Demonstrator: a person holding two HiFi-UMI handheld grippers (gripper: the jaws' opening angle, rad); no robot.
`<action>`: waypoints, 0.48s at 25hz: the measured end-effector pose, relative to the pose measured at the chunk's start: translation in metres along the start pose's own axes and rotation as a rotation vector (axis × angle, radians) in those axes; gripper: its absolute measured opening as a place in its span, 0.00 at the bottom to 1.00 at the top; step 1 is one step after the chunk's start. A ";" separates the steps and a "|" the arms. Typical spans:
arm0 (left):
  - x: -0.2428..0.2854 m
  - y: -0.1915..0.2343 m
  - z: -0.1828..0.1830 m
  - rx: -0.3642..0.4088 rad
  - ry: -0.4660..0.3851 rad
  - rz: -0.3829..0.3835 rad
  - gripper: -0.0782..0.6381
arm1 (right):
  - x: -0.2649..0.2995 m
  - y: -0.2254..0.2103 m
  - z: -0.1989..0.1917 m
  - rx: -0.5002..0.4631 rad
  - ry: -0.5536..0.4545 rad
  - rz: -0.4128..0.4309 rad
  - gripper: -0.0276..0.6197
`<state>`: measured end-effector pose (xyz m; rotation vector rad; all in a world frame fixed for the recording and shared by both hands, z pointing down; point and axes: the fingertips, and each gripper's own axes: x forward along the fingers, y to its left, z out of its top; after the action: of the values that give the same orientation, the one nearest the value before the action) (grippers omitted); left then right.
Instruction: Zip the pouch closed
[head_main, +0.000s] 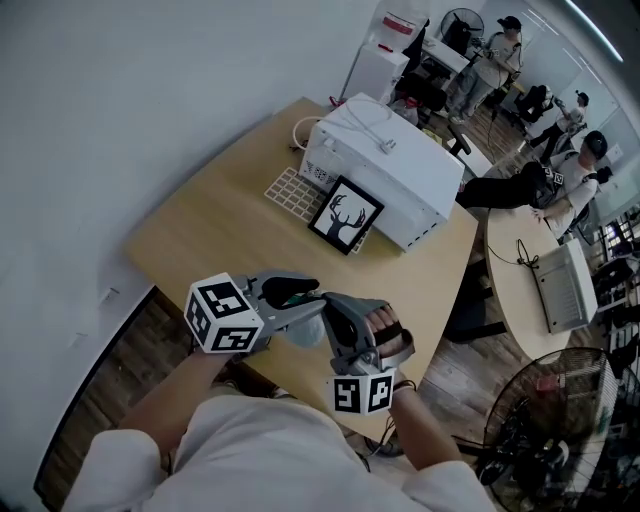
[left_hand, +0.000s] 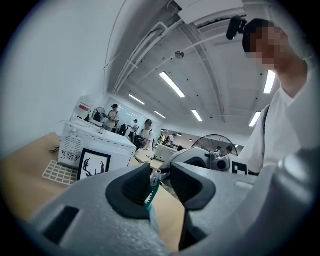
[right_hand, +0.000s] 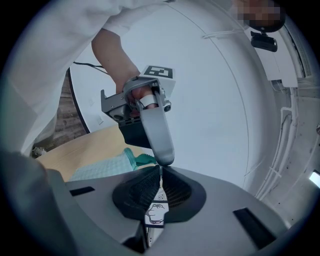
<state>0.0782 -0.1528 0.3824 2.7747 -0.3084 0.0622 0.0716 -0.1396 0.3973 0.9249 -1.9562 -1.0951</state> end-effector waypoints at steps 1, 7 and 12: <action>-0.001 -0.001 0.001 -0.002 -0.006 -0.019 0.30 | -0.001 -0.001 0.002 -0.005 -0.013 0.001 0.07; -0.006 -0.014 -0.002 0.008 0.001 -0.213 0.31 | -0.012 0.006 0.013 -0.032 -0.098 0.042 0.07; -0.006 -0.022 -0.008 0.027 0.041 -0.283 0.24 | -0.015 0.011 0.013 -0.042 -0.112 0.075 0.07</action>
<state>0.0769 -0.1288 0.3822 2.8097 0.0979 0.0530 0.0656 -0.1181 0.3989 0.7766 -2.0338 -1.1624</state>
